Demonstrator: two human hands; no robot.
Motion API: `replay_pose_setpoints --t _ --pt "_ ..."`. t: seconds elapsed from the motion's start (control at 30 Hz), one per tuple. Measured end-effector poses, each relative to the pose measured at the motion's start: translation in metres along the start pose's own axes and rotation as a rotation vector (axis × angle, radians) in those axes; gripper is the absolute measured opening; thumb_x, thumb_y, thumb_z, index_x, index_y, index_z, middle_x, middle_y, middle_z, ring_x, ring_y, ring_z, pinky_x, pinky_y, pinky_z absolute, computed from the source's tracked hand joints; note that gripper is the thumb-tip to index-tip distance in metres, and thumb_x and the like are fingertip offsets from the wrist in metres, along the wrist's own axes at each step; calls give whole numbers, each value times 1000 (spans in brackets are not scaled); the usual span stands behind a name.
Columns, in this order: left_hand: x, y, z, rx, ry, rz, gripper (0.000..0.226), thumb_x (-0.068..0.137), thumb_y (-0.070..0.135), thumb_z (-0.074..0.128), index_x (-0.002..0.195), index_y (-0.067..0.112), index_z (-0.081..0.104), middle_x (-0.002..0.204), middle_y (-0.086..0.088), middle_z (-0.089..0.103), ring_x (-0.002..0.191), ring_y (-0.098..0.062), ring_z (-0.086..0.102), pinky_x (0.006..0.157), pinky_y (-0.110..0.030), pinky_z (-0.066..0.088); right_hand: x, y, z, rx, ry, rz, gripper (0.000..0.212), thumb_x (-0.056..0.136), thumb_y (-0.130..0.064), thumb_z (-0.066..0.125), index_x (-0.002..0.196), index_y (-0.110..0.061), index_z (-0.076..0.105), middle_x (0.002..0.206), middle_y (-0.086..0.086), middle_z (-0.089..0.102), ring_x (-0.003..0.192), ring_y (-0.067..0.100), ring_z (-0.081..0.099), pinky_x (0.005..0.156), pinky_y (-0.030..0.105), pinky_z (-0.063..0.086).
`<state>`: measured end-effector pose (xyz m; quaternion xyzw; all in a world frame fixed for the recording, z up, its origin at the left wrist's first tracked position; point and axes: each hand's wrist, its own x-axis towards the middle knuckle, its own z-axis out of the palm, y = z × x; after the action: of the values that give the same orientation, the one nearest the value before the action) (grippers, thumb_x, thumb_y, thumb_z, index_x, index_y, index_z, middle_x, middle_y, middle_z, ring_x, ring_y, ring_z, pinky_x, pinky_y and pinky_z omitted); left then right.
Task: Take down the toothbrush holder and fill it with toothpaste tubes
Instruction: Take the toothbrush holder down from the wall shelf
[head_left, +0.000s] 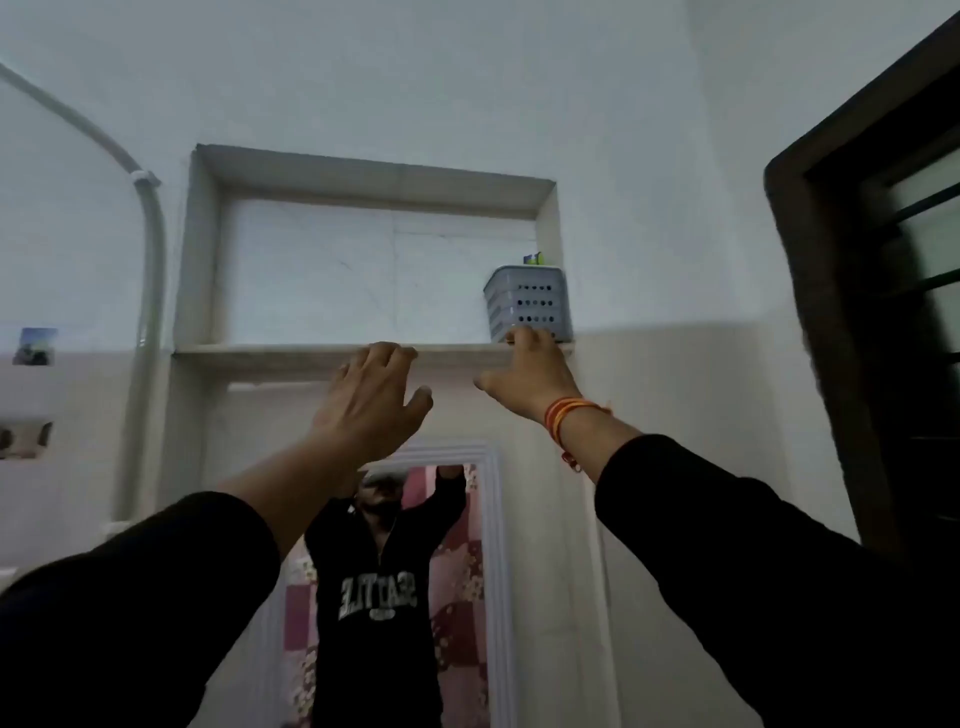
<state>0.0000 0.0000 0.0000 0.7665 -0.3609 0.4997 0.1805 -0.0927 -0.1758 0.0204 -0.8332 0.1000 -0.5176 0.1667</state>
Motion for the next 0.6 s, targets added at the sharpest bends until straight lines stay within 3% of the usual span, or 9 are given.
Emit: replay_pose_setpoints --t 0.33,0.47,0.6 --pt "116 38 86 -19 -48 43 56 96 44 50 146 18 49 149 -5 51 133 -27 49 107 -42 42 129 70 16 -96 150 92 95 76 -49 75 147 -9 27 142 17 35 127 36 42 102 42 45" --pt "131 31 128 38 46 56 52 96 43 48 141 17 55 139 -6 61 124 -27 56 110 -39 37 166 76 35 -5 267 148 114 57 -57 84 144 -8 28 133 17 45 117 35 53 93 41 51" --pt "127 20 154 23 176 93 61 91 45 50 145 17 52 143 -3 58 133 -23 49 120 -39 26 182 74 56 94 330 211 133 39 -60 88 144 -8 25 130 16 54 113 34 59 93 43 55"
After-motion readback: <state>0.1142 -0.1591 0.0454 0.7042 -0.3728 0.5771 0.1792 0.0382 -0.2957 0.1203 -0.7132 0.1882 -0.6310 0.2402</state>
